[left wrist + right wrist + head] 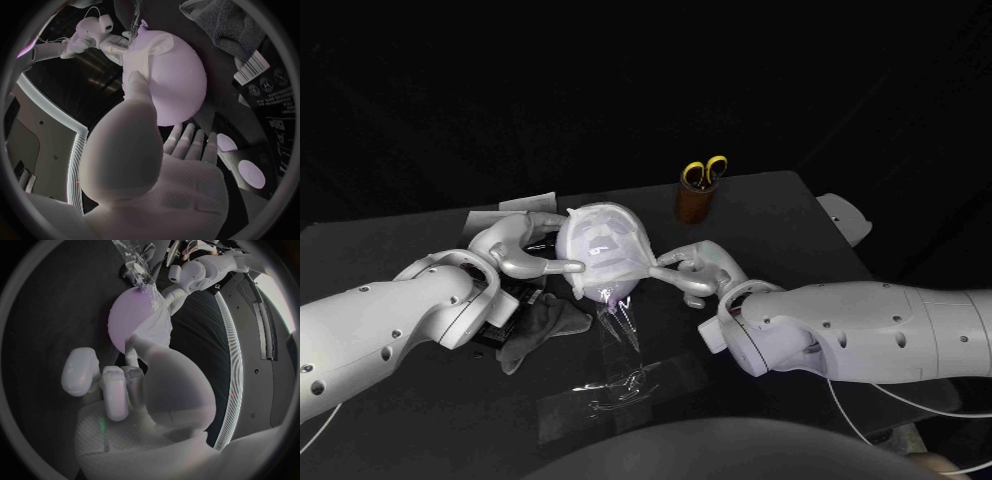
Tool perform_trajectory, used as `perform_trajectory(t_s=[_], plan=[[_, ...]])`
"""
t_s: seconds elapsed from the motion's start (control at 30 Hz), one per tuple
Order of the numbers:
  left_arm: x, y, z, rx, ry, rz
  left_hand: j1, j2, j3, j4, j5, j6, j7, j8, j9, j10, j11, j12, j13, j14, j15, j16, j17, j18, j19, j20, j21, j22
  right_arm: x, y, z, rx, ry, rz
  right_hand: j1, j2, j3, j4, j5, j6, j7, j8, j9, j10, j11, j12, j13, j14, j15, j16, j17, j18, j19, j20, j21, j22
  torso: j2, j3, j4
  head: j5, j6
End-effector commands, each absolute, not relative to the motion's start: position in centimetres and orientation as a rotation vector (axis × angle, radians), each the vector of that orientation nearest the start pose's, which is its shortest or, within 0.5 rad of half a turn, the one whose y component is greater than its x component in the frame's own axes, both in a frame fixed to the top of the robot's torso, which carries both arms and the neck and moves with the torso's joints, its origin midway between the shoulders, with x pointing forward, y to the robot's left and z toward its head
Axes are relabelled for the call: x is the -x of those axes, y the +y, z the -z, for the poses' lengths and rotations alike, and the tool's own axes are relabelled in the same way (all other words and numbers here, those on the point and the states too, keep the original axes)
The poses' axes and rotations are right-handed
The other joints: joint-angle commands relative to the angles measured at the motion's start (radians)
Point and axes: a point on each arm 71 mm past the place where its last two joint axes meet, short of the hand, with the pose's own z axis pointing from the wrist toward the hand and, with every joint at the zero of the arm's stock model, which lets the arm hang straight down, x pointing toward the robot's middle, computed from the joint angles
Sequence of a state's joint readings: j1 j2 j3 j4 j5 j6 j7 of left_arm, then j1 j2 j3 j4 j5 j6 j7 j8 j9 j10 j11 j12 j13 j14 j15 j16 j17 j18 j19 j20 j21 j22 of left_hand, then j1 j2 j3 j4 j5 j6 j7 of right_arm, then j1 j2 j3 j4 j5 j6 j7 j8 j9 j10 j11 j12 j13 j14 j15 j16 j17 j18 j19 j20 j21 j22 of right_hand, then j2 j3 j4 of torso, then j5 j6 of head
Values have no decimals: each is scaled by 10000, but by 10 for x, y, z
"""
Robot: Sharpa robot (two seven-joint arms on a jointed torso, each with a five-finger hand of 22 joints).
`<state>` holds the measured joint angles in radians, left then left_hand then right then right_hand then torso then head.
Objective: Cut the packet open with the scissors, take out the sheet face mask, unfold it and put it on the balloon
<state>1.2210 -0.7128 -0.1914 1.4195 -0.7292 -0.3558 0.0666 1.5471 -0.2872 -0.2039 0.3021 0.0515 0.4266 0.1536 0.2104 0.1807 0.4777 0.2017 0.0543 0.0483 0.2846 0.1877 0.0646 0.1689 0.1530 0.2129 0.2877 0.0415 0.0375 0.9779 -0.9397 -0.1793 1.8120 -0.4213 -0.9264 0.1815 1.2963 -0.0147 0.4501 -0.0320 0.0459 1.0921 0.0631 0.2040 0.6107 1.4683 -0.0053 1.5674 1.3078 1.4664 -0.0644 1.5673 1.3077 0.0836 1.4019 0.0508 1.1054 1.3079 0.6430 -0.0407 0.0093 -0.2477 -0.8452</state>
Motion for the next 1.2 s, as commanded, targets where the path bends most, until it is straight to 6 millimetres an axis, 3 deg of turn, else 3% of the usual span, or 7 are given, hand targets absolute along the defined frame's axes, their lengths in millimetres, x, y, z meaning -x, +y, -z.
perform_trajectory(t_s=[0.03, 1.2], plan=[[-486, 169, 237, 4301, 18619, 10325, 24, -3, 30, 6, 53, -5, 886, 2, 6, 5, 19, -48, 4, 47, 20, -65, -8, 137, 72, 15, 55, 12, -362, -202, 288, -10357, 16377, -9260, -8, -78, 24, -60, 27, 102, 5, 69, 40, 1025, -60, 34, 2630, 1043, -37, 35, 2631, 46, 9, -82, -7, 1116, 2, 4, 2, 0, 9], [-486, 168, 237, 4309, 18618, 10312, 26, -9, 23, 6, 53, -1, 885, 3, 8, 5, 18, -48, 4, 49, 18, -68, -11, 136, 66, 14, 54, 11, -349, -198, 304, -11107, 17008, -9108, -55, -129, 38, -92, 27, 93, 8, 77, 43, 1025, -58, 34, 2630, 1043, -38, 35, 2631, 78, -54, -87, -181, 1064, 6, 9, 0, -5, 80]])
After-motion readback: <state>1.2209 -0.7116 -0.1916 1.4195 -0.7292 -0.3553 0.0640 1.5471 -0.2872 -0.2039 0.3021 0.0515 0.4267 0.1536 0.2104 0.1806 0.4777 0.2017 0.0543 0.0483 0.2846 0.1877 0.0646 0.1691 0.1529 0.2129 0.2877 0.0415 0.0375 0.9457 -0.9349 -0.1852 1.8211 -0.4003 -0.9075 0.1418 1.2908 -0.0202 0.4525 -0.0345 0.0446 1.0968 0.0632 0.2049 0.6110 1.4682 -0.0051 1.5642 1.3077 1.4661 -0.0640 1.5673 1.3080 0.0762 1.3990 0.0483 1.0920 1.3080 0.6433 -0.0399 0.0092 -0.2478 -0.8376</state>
